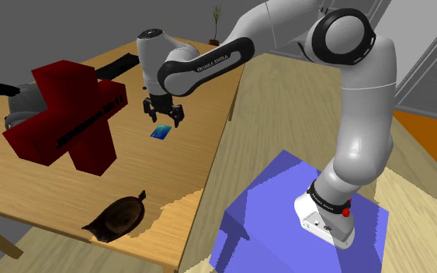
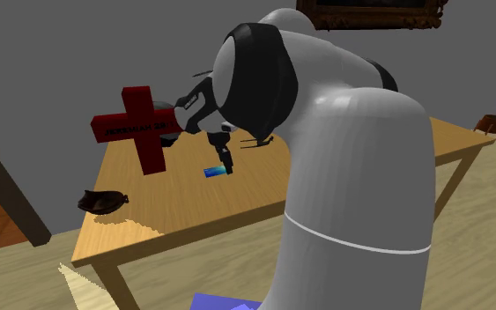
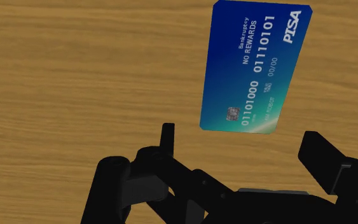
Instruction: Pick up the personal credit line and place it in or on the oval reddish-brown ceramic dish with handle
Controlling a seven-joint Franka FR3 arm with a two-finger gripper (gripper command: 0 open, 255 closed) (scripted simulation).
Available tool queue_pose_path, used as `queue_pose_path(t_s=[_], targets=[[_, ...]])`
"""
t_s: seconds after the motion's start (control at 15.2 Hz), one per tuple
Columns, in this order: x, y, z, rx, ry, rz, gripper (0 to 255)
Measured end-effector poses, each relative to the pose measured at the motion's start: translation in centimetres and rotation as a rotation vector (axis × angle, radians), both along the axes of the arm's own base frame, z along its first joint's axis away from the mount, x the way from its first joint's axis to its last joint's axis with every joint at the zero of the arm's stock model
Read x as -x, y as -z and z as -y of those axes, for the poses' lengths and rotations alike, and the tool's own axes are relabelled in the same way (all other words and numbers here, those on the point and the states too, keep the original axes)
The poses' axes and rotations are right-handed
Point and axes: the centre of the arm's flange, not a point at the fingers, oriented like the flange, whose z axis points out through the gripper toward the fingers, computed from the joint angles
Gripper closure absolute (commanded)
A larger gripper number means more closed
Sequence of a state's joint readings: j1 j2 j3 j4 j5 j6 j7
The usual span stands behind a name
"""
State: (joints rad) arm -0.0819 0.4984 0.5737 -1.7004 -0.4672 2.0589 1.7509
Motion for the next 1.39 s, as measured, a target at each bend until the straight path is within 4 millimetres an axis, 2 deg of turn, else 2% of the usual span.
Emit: queue_pose_path(t_s=[0.4,0.46,1.12,1.39], targets=[[0.0,0.2,0.0,0.000,0.000,0.000,0],[0.0,0.2,0.0,0.000,0.000,0.000,255],[-0.1,0.0,-0.1,-0.002,0.000,0.005,255],[-0.1,-1.5,0.0,0.000,0.000,0.001,255]])
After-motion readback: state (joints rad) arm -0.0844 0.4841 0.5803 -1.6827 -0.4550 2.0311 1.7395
